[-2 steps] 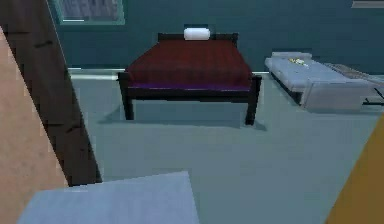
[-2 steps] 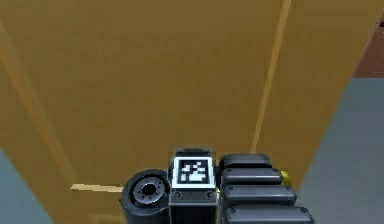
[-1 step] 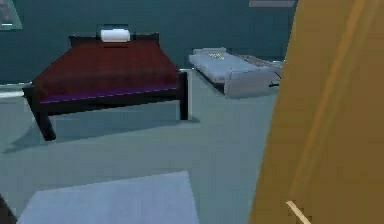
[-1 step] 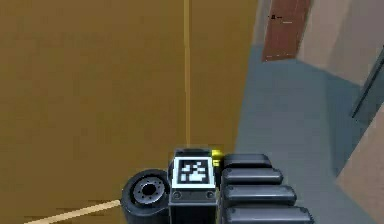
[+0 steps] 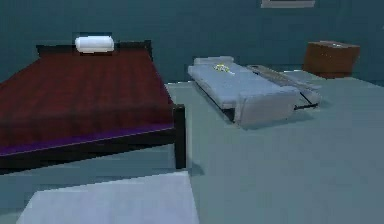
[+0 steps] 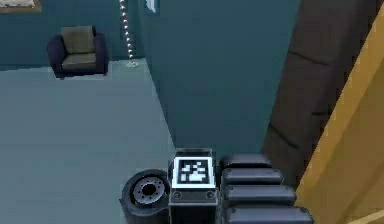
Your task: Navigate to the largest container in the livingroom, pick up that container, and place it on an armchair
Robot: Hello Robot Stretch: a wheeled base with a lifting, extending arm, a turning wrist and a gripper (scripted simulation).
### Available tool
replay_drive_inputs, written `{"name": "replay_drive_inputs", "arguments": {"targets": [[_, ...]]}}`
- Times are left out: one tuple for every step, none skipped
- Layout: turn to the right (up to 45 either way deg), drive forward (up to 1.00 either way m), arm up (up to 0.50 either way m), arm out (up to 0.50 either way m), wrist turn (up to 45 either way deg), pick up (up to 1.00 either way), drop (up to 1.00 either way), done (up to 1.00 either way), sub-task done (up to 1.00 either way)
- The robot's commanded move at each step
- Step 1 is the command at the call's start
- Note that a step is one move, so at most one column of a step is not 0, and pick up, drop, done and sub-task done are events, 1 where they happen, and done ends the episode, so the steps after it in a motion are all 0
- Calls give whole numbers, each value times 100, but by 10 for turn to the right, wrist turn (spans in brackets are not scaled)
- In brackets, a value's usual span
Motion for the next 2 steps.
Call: {"name": "replay_drive_inputs", "arguments": {"targets": [[450,0,0,0,0,0,0,0,0],[150,0,0,0,0,0,0,0,0]]}}
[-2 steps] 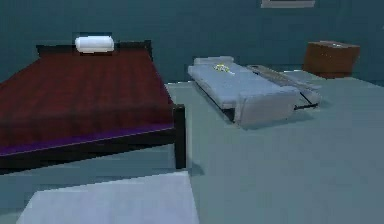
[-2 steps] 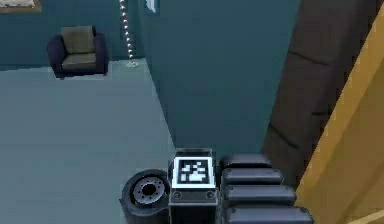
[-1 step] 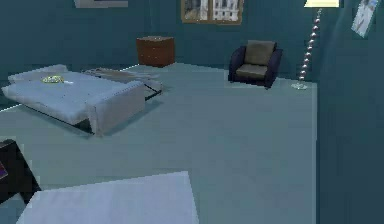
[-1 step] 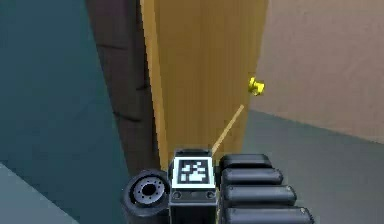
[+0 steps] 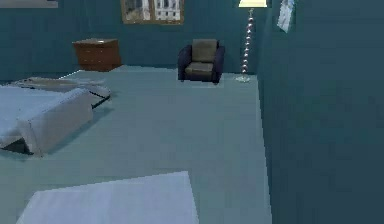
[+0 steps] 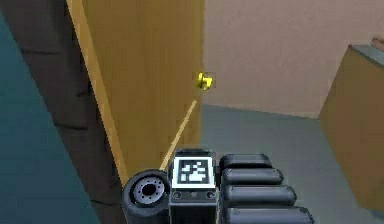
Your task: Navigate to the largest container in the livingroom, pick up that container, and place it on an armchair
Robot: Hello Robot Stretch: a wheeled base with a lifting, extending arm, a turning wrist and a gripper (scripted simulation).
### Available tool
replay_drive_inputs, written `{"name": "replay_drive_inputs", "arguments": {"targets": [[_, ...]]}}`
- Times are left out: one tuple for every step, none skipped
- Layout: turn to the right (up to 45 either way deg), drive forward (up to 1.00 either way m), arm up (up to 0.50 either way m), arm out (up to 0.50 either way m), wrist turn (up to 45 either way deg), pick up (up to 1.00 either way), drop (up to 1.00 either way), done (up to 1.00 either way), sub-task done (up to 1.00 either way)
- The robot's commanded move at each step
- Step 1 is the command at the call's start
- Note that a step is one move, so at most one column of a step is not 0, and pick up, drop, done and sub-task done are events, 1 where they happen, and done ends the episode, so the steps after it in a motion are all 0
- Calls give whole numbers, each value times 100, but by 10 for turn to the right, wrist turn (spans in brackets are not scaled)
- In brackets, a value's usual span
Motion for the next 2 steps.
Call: {"name": "replay_drive_inputs", "arguments": {"targets": [[0,100,0,0,0,0,0,0,0],[0,100,0,0,0,0,0,0,0]]}}
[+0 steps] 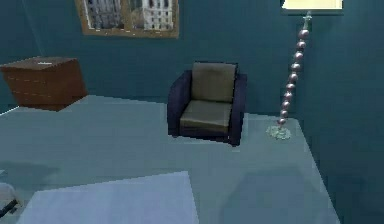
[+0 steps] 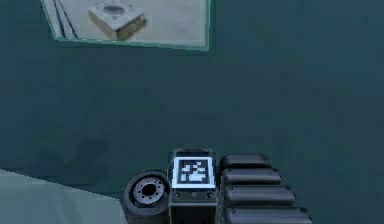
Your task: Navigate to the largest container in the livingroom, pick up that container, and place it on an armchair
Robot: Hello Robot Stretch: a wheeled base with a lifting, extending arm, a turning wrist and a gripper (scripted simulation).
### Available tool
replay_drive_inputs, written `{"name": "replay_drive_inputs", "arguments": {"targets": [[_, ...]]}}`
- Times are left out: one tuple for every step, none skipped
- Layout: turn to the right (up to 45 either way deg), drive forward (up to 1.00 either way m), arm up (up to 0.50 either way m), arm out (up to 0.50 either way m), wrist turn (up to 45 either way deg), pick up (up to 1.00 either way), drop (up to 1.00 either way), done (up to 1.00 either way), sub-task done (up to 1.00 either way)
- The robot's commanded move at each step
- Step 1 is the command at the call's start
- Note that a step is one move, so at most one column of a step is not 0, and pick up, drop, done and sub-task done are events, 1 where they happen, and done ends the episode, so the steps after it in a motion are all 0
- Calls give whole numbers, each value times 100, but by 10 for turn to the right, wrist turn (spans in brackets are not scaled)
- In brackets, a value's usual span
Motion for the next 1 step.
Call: {"name": "replay_drive_inputs", "arguments": {"targets": [[30,0,0,0,0,0,0,0,0]]}}
